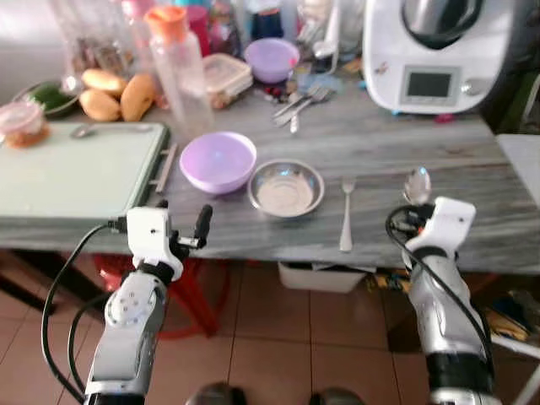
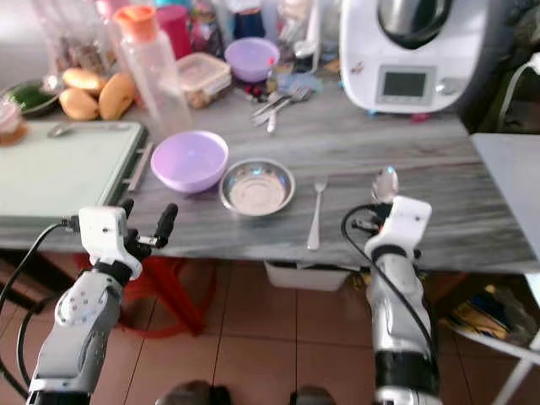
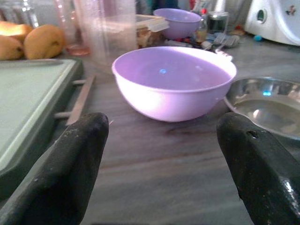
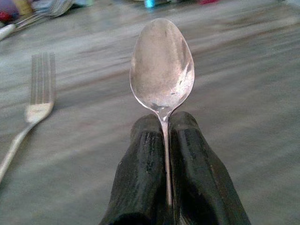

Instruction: Setting the table

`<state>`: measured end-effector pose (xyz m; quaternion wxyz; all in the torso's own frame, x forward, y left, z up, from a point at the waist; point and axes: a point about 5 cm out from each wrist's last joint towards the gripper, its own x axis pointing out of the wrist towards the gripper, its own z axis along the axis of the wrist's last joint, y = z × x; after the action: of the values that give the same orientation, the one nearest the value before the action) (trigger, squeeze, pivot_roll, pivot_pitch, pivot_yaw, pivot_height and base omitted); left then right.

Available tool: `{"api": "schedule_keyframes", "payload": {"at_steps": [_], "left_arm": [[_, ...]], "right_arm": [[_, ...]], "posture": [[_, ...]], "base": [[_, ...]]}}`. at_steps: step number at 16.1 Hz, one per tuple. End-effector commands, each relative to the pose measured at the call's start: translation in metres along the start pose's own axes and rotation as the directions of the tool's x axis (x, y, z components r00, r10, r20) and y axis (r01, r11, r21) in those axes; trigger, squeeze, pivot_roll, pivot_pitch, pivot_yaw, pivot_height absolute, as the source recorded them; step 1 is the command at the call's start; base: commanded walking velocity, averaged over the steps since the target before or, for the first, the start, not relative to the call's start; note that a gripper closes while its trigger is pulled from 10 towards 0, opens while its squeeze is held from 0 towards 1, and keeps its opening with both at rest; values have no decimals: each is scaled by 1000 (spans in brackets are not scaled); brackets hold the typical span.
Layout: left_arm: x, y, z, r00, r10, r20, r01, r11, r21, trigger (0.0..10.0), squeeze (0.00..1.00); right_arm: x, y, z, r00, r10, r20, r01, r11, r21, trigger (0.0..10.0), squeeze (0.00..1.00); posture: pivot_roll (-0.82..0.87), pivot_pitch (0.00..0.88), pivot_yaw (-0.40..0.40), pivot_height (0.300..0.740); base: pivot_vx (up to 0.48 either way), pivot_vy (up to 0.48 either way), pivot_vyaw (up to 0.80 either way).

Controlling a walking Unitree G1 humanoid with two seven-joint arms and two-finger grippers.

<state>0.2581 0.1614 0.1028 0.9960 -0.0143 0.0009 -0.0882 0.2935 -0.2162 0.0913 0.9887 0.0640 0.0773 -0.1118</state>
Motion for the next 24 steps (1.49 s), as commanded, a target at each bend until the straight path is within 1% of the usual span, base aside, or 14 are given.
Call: {"api": "schedule_keyframes", "payload": {"at_steps": [1,3,4,6,8,9,10,12,13,16,20,21,22,24], "left_arm": [[-3,4,3,1000,14,1,-14,1000,15,10000,0],[-5,5,3,1000,16,-2,-16,1000,19,10000,0],[-7,6,3,1000,15,-6,-15,1000,21,10000,0],[-10,7,4,1000,15,-11,-14,1000,24,10000,0],[-12,9,4,1000,15,-15,-14,999,29,10000,0],[-13,10,5,1000,14,-19,-13,999,32,10000,0],[-14,10,5,1000,14,-19,-13,999,33,10000,0],[-16,11,6,1000,11,-28,-9,999,39,10000,0],[-18,12,6,999,10,-31,-9,999,40,10000,0],[-18,11,6,999,3,-38,-2,999,42,10000,0],[-19,10,7,999,-1,-45,3,999,40,10000,0],[-19,10,6,999,-2,-48,3,999,38,10000,0],[-19,10,5,999,-3,-52,5,999,36,10000,0],[-19,9,5,998,-6,-55,8,999,32,10000,0]], "right_arm": [[6,3,3,1000,28,-2,-28,1000,5,10000,0],[14,7,3,998,56,-28,-55,998,32,10000,0],[18,11,3,997,77,-30,-76,997,29,10000,0],[23,10,3,997,71,-32,-69,997,43,10000,0],[26,8,1,998,56,-34,-53,996,75,10000,0],[29,8,-2,997,56,-54,-51,994,97,10000,0],[29,9,-3,996,61,-59,-55,994,98,10000,0],[32,16,-3,995,90,-50,-83,990,112,10000,0],[34,19,-2,994,104,-45,-99,990,105,10000,0],[38,23,-1,992,113,-50,-107,988,115,10000,0],[38,27,-6,990,124,-64,-116,985,124,10000,0],[35,30,-12,987,137,-80,-127,985,116,10000,0],[32,30,-15,987,134,-86,-122,984,128,10000,0],[29,31,-15,987,134,-83,-123,984,132,10000,0]], "posture": [[7,42,59,740],[17,52,61,740],[27,59,63,740],[37,64,65,740],[46,70,67,740],[48,74,69,740],[53,77,70,740],[60,87,75,740],[62,89,77,740],[68,96,79,740],[67,99,75,740],[66,101,73,740],[63,101,73,740],[60,99,72,740]], "base": [[0,0,0],[0,0,0],[0,0,0],[0,0,0],[0,0,0],[0,0,0],[0,0,0],[0,0,0],[0,0,0],[0,0,0],[0,0,0],[0,0,0],[0,0,0],[0,0,0]]}}
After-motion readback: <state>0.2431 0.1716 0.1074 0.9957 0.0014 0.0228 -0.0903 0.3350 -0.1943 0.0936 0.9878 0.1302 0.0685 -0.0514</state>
